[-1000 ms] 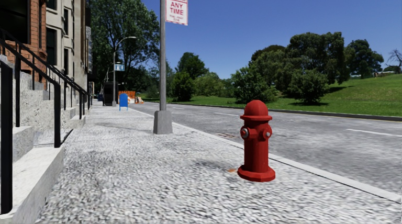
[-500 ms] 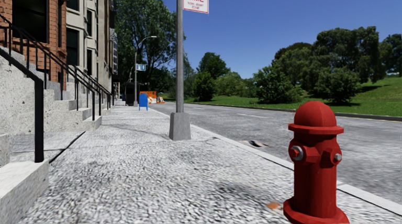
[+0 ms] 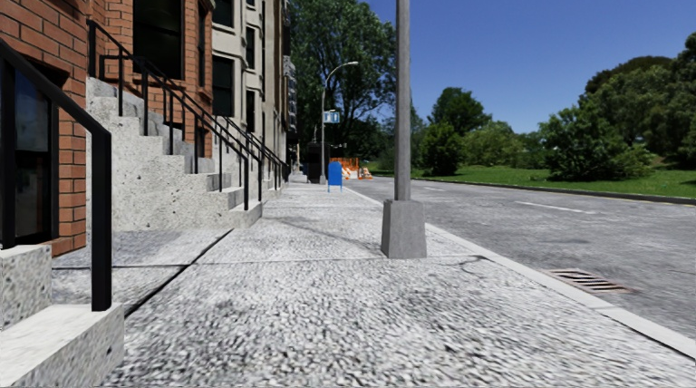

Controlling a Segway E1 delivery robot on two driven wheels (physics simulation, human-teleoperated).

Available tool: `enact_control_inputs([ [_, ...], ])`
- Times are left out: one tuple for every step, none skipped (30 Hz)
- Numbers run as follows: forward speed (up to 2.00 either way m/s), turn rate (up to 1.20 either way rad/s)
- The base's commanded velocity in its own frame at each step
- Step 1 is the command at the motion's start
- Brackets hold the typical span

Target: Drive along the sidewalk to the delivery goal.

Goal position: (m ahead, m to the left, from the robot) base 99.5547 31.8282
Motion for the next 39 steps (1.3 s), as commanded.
enact_control_inputs([
  [1.31,0.0],
  [1.31,0.0],
  [1.31,0.0],
  [1.31,0.0],
  [1.31,0.0],
  [1.31,0.0],
  [1.31,0.0],
  [1.31,0.0],
  [1.31,0.0],
  [1.31,0.0],
  [1.45,0.0],
  [2.0,0.0],
  [2.0,0.0],
  [2.0,0.0],
  [2.0,0.0],
  [2.0,0.0],
  [2.0,0.0],
  [2.0,0.04],
  [2.0,0.04],
  [2.0,0.1],
  [2.0,0.17],
  [2.0,0.2],
  [2.0,0.2],
  [2.0,0.22],
  [2.0,0.25],
  [2.0,0.26],
  [2.0,0.28],
  [2.0,0.28],
  [2.0,0.31],
  [2.0,0.33],
  [2.0,0.35],
  [2.0,0.36],
  [2.0,0.36],
  [2.0,0.36],
  [2.0,0.36],
  [2.0,0.36],
  [2.0,0.24],
  [2.0,0.24],
  [2.0,0.12],
])
